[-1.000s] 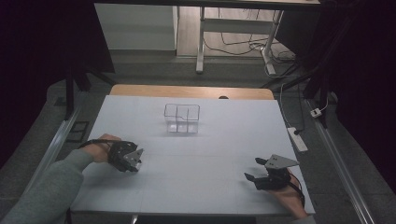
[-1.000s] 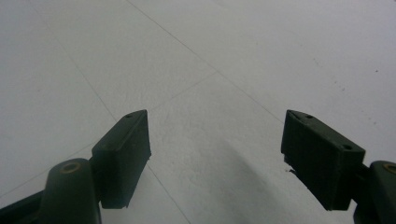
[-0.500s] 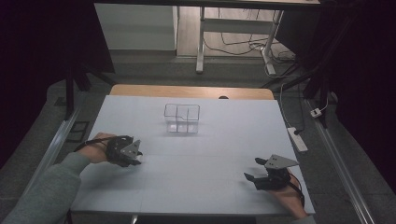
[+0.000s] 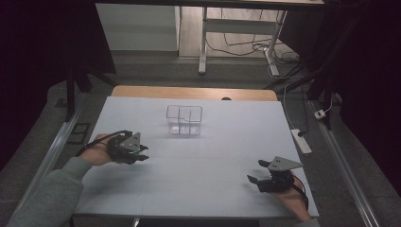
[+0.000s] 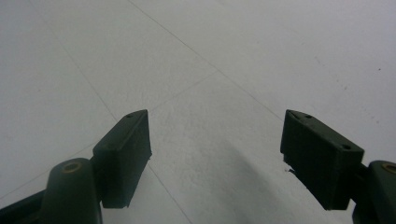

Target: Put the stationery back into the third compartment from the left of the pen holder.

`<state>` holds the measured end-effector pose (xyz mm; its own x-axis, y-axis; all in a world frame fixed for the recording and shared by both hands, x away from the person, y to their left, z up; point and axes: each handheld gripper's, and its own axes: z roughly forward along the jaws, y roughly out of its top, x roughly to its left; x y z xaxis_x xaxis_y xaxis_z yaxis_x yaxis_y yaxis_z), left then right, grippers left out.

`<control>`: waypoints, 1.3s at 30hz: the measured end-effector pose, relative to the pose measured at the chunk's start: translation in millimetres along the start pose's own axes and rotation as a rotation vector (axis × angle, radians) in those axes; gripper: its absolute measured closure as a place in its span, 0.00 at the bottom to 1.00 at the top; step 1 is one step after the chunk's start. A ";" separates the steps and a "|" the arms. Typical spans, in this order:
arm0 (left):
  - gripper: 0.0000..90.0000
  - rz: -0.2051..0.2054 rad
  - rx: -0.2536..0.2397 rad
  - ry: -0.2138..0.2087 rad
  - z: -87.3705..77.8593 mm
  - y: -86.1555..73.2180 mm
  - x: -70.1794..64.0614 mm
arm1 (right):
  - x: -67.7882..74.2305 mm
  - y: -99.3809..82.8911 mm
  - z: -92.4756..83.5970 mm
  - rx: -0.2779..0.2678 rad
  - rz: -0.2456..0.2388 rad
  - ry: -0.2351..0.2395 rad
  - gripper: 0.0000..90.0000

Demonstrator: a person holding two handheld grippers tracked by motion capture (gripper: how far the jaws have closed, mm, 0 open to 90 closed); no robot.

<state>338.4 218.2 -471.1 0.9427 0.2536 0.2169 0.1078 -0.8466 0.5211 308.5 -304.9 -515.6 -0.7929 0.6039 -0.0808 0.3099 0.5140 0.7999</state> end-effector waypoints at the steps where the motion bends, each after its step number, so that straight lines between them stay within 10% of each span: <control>1: 0.72 -0.012 -0.004 0.005 0.1 -0.3 -0.1 | 0.2 0.0 0.2 0.001 0.000 0.000 0.26; 18: 0.72 -0.220 -0.102 0.069 -10.8 4.4 6.4 | 0.2 0.2 0.2 0.002 0.003 -0.007 0.27; 39: 0.72 -0.355 -0.246 0.137 -21.2 11.3 7.7 | -0.6 0.6 -1.6 -0.009 0.010 -0.017 0.27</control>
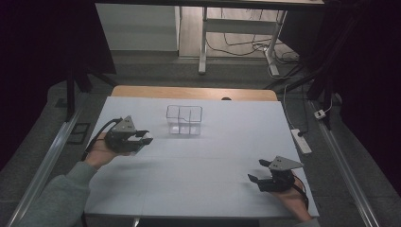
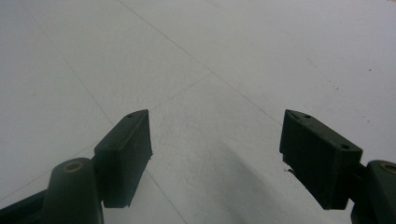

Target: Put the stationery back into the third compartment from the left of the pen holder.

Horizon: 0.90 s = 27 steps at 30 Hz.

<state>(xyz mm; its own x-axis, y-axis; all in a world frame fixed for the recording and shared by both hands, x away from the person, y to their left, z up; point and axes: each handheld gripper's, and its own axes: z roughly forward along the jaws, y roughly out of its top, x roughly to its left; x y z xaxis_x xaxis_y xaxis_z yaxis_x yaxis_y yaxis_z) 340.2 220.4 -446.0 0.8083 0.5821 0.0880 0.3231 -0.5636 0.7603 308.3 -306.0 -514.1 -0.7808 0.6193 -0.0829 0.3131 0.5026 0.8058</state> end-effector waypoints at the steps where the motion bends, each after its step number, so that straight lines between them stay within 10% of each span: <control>1: 0.72 0.001 -0.008 0.000 -0.5 0.8 -0.6 | 0.0 0.0 0.0 0.000 0.000 0.000 0.27; 27: 0.72 -0.070 -0.204 0.029 -4.3 22.1 -2.0 | 0.2 -0.2 0.2 0.002 0.000 0.001 0.27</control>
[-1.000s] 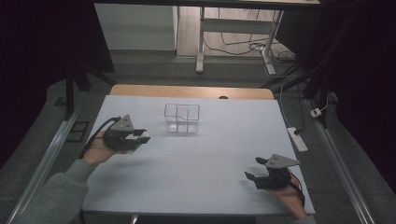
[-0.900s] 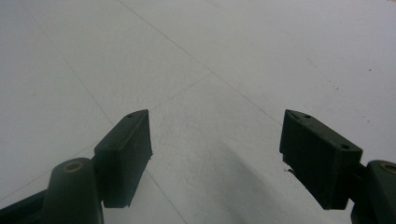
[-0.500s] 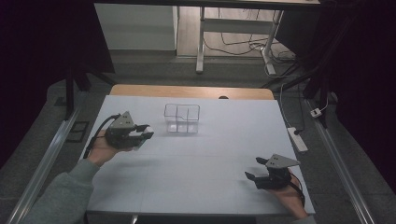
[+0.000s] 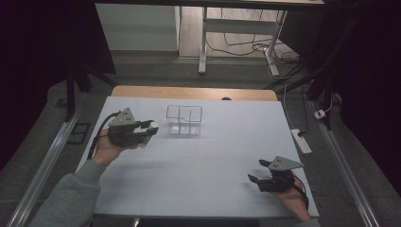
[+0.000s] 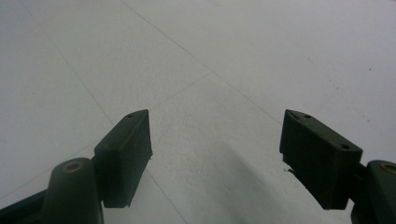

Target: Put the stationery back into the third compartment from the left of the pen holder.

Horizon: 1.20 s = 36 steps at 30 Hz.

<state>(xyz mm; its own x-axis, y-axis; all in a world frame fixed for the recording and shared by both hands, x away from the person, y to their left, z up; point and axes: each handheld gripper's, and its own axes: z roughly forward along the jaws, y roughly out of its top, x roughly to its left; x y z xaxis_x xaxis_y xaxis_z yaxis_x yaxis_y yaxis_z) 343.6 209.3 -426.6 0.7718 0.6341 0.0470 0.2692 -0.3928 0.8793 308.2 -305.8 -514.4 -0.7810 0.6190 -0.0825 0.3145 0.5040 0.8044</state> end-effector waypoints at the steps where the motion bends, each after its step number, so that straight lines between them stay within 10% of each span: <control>1: 0.72 0.000 0.000 0.000 0.0 0.0 0.0 | 0.0 0.0 0.0 0.000 0.000 0.000 0.27; 36: 0.72 -0.018 -0.110 0.003 26.3 42.0 -1.0 | -0.1 -0.2 0.1 0.001 -0.003 -0.001 0.27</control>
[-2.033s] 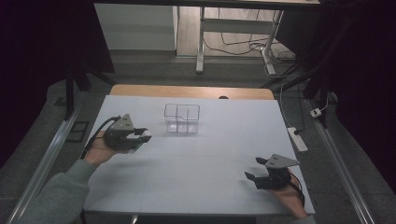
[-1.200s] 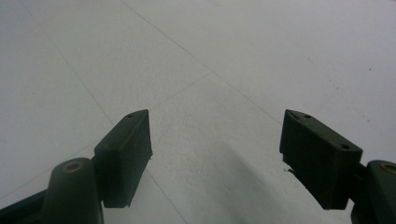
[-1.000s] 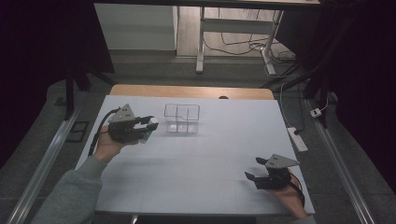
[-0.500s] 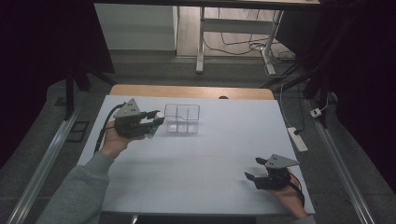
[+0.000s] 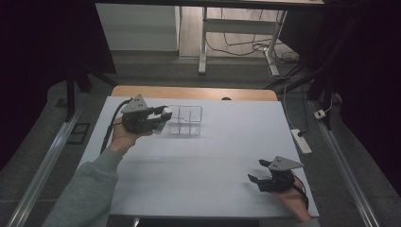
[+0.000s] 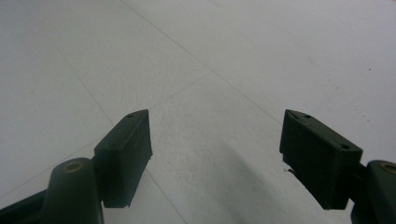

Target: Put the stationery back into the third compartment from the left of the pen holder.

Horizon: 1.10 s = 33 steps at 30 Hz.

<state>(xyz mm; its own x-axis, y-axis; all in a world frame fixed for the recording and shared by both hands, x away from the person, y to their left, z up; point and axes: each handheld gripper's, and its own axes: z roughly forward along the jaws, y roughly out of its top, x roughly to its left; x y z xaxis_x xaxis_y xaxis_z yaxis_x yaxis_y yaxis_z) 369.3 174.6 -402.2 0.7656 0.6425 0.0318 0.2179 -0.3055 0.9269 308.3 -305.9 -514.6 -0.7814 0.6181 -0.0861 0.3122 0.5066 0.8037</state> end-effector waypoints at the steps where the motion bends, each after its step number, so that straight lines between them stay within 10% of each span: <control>1: 0.72 0.003 0.000 0.000 0.9 1.2 0.1 | 0.0 0.0 0.0 0.000 0.000 0.000 0.27; 33: 0.72 -0.004 -0.025 -0.018 49.8 31.3 -1.4 | -0.1 -0.2 0.7 0.003 -0.007 -0.002 0.27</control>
<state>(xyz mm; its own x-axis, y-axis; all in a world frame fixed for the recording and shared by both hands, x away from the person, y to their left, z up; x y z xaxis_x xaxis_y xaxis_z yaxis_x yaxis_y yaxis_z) 405.1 129.1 -391.9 0.7755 0.6310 0.0214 0.2063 -0.2853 0.9360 308.7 -305.6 -515.2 -0.7827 0.6155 -0.0927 0.3082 0.5126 0.8014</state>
